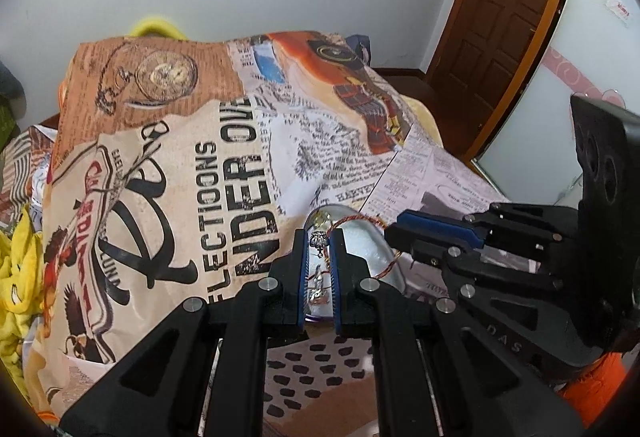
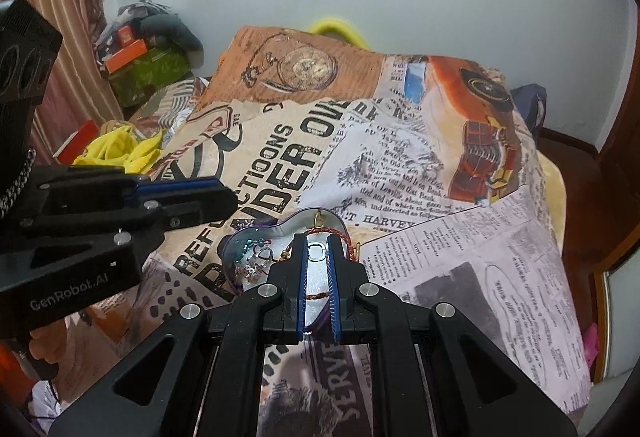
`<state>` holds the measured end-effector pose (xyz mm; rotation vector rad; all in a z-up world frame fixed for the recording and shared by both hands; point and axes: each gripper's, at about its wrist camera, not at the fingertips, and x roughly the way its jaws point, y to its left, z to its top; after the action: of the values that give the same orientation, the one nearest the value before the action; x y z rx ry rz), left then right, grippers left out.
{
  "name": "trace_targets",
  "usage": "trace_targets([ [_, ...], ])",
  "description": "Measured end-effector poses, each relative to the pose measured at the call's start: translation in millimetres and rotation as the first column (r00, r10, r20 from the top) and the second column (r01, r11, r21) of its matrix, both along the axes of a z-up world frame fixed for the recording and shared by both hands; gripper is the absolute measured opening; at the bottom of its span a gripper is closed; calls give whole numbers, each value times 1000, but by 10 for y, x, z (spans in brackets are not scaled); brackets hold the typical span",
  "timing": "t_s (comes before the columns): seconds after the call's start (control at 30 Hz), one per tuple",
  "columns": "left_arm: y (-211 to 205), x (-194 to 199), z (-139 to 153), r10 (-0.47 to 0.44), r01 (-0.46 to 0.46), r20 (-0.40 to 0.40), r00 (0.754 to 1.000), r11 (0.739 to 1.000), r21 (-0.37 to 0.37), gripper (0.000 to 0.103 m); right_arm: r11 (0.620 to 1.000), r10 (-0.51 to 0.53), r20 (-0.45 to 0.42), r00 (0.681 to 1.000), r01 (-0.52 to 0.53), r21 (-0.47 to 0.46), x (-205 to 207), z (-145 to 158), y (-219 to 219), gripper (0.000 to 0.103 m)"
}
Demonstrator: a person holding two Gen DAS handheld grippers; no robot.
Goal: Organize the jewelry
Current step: 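Lower the ring into the tin and open the right tool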
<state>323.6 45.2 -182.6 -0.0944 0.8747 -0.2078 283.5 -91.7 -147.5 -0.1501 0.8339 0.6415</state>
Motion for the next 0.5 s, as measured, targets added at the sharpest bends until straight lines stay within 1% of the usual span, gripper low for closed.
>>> trace_targets([
  [0.27,11,20,-165,-6,6,-42,999,1000,3,8,1000,10,-50,999,-10,-16,84,-147,67,8],
  [0.5,23,16,-167,-6,6,-54,999,1000,-1,8,999,22,-71,997,-24,-30,97,-197,103,8],
])
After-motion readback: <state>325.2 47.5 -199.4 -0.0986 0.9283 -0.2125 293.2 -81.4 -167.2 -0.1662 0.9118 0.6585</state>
